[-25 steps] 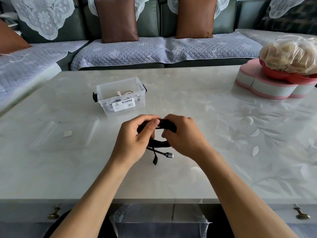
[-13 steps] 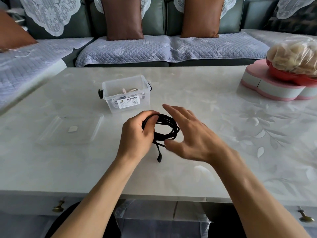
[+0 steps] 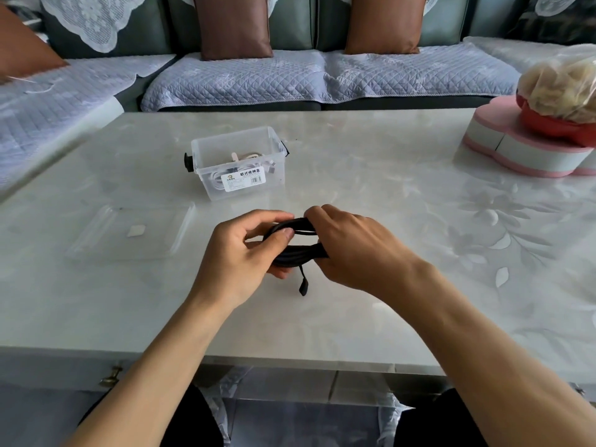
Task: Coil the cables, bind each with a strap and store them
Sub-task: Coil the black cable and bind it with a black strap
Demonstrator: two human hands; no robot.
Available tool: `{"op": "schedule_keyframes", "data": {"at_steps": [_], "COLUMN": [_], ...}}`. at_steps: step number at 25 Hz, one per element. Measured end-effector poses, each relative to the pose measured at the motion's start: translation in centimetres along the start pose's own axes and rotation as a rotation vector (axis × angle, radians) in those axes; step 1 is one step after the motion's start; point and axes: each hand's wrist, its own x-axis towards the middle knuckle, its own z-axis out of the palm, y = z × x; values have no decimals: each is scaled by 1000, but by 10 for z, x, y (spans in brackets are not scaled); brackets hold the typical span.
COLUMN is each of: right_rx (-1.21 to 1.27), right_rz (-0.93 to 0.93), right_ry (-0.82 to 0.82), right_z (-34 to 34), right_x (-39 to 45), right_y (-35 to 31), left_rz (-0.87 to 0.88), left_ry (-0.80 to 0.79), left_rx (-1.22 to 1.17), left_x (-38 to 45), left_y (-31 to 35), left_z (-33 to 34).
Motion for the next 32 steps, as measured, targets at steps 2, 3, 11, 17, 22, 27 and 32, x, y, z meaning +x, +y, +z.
{"op": "schedule_keyframes", "data": {"at_steps": [2,3,11,17,22,27,32], "right_rx": [-23,-21,47,29,-6,-67,-64], "right_rz": [-9,12,264,314,283,166,190], "right_ry": [-65,-91,-127,-156,-124,-180,-201], "right_z": [2,3,14,16,4,14,22], "right_x": [1,1,-8,-20,-27,-21,-10], "right_y": [6,11,37,41,27,-5,-5], "left_rz": [49,81,442,304,140,226,459], "left_ry": [-40,-50,-374,-259,10,-290,-365], "left_rx": [161,233,770,519,229,287,477], "left_x": [0,0,-6,2,4,-5,11], "left_y": [-7,-10,-50,-44,-25,-24,-38], "left_z": [-9,-15,1,2,-28,-23,-20]}}
